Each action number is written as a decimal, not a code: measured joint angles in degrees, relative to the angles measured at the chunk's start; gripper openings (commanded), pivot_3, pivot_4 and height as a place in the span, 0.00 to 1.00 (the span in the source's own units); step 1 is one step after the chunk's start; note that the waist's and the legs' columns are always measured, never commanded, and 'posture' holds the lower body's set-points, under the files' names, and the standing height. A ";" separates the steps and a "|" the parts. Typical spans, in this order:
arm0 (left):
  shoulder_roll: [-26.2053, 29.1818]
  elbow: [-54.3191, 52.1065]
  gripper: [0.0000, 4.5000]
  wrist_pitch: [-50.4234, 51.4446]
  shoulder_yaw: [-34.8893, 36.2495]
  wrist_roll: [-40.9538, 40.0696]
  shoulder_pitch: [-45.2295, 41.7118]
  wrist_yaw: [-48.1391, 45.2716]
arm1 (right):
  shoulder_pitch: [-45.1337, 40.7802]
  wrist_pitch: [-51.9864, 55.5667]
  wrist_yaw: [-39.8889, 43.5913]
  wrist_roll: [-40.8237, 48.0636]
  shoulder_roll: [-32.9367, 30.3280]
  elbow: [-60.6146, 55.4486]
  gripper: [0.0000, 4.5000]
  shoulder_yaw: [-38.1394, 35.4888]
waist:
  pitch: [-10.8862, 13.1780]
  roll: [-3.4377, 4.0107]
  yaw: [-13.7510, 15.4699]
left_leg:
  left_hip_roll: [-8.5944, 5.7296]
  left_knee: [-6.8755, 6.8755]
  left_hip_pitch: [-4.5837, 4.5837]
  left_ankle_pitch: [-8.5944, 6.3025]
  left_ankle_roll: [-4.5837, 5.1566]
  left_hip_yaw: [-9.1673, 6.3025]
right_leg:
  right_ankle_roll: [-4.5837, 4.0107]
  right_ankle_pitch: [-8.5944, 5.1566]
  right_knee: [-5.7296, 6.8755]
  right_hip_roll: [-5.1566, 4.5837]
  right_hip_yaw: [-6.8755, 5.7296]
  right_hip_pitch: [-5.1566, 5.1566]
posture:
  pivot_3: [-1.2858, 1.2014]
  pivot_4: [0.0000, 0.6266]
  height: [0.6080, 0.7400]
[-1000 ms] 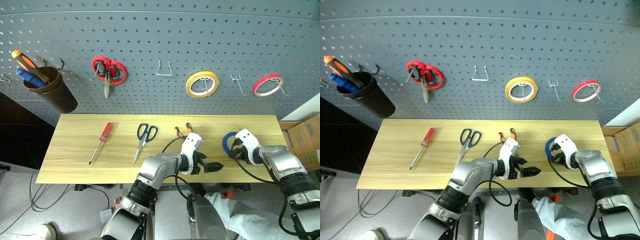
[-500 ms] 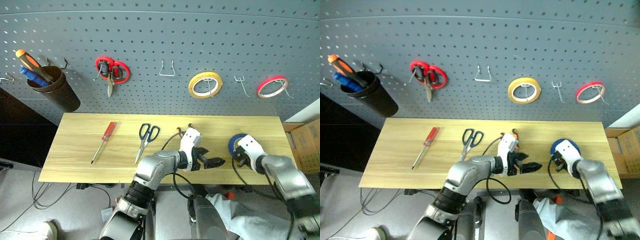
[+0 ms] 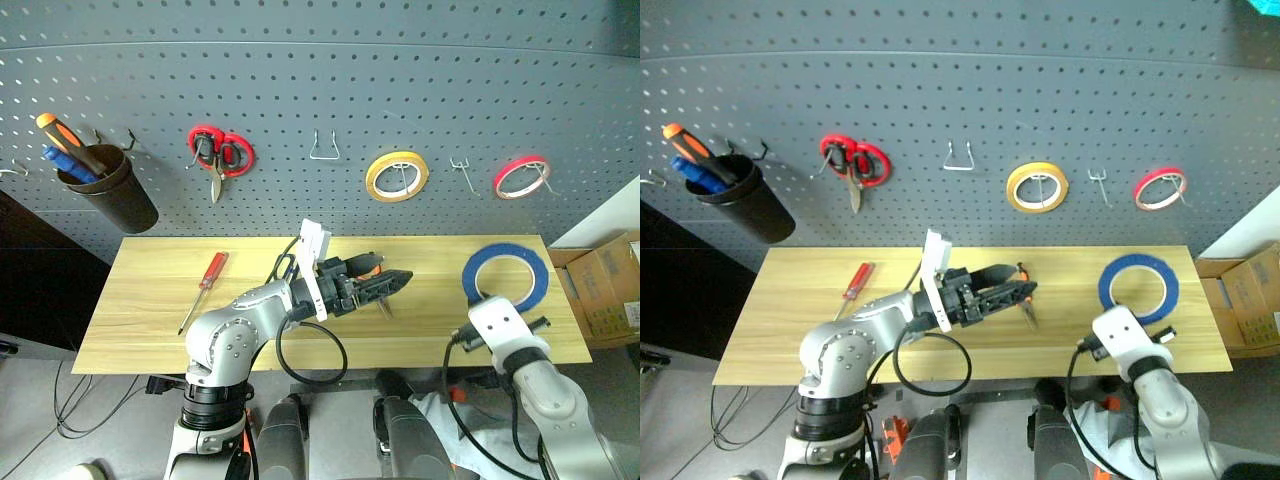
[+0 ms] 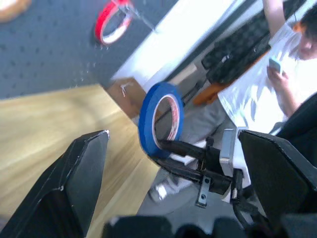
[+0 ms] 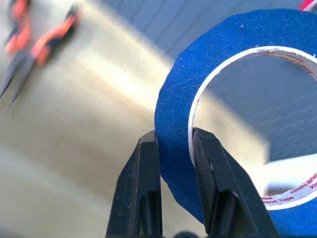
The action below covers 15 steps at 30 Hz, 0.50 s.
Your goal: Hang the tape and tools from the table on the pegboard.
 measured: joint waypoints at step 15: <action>0.19 8.49 1.00 -8.92 -0.68 3.91 -3.98 1.84 | -20.28 -19.36 -3.90 0.89 2.09 21.46 0.12 -3.88 | -1.25 0.01 0.47 | 0.00 -0.03 -0.02 0.20 0.14 0.06 | -0.24 0.41 0.03 0.01 0.00 0.04 | 0.49 0.23 1.00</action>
